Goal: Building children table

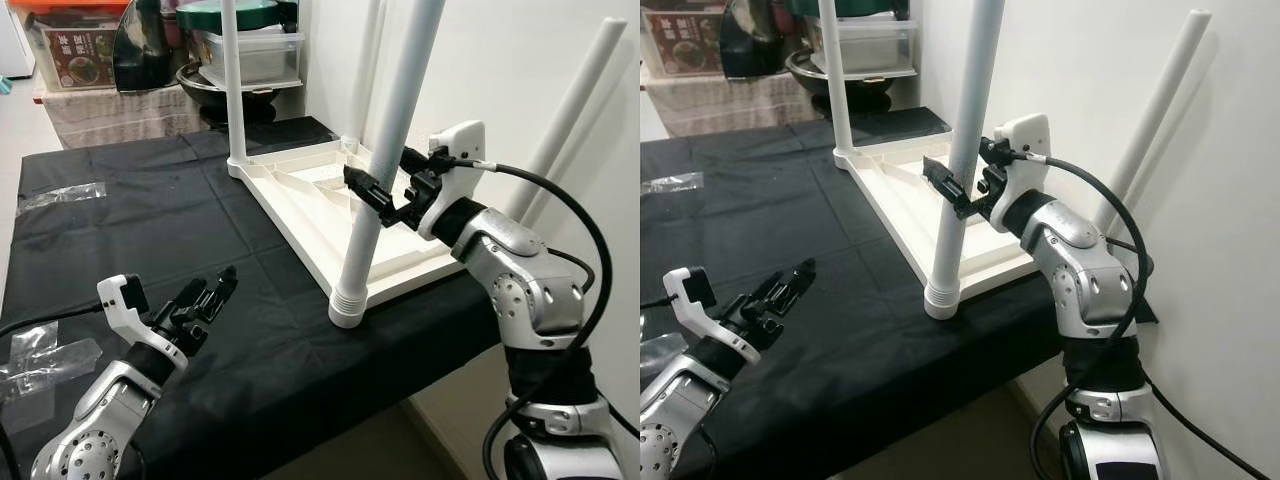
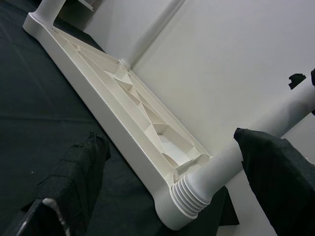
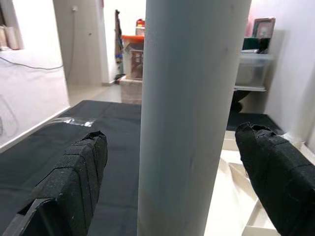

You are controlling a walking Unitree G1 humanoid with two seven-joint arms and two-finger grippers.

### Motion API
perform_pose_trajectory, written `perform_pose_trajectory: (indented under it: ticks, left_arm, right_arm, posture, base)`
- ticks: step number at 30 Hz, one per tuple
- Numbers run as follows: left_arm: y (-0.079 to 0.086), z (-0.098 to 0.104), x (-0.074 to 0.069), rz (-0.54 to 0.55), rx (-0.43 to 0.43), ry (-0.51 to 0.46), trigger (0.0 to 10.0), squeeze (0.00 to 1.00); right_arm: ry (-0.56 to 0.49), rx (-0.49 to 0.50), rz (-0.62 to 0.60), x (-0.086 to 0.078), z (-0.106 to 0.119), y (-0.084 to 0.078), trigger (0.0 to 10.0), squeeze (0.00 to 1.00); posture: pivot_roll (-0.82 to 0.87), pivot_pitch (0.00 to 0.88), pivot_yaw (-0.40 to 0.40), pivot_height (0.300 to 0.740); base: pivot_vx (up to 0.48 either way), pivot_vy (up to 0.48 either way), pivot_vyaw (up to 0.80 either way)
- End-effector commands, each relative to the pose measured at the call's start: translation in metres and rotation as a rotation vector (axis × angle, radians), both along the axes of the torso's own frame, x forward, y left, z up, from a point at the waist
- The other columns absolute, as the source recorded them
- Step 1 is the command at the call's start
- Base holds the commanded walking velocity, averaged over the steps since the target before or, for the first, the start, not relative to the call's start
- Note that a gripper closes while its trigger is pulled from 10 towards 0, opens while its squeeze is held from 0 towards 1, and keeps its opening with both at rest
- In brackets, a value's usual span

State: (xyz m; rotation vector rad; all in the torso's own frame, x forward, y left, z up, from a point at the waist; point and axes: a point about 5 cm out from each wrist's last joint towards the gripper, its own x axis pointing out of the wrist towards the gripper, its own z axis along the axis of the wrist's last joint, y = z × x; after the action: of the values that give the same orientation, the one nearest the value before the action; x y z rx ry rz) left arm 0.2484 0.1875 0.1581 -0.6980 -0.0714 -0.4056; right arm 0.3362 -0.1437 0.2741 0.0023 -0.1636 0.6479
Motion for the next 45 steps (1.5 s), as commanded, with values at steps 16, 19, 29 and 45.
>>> perform_pose_trajectory:
  ticks: [16,19,29,45]
  left_arm:
    - [0.0,-0.004,-0.001,-0.016,0.012,0.022,10.0,0.0]
    - [0.0,-0.005,-0.001,-0.017,0.011,0.022,10.0,0.0]
    - [-0.001,-0.006,-0.001,-0.022,0.008,0.02,10.0,0.0]
    - [-0.002,-0.006,-0.003,-0.022,0.005,0.019,10.0,0.0]
  right_arm:
    - [0.05,-0.054,0.138,0.019,-0.015,-0.012,10.0,0.24]
    - [0.047,-0.048,0.153,0.021,-0.015,-0.012,10.0,0.16]
    - [0.026,-0.051,0.207,0.025,-0.012,-0.015,10.0,0.1]
    - [0.048,-0.065,0.262,0.035,-0.019,-0.015,10.0,0.0]
  posture:
    - [0.05,0.0,-0.074,0.74]
    - [0.05,0.0,-0.076,0.74]
    - [0.05,0.0,-0.081,0.74]
    - [0.06,0.0,-0.094,0.74]
  base:
    - [0.0,0.0,0.0]
    - [0.0,0.0,0.0]
    - [0.0,0.0,0.0]
    - [0.0,0.0,0.0]
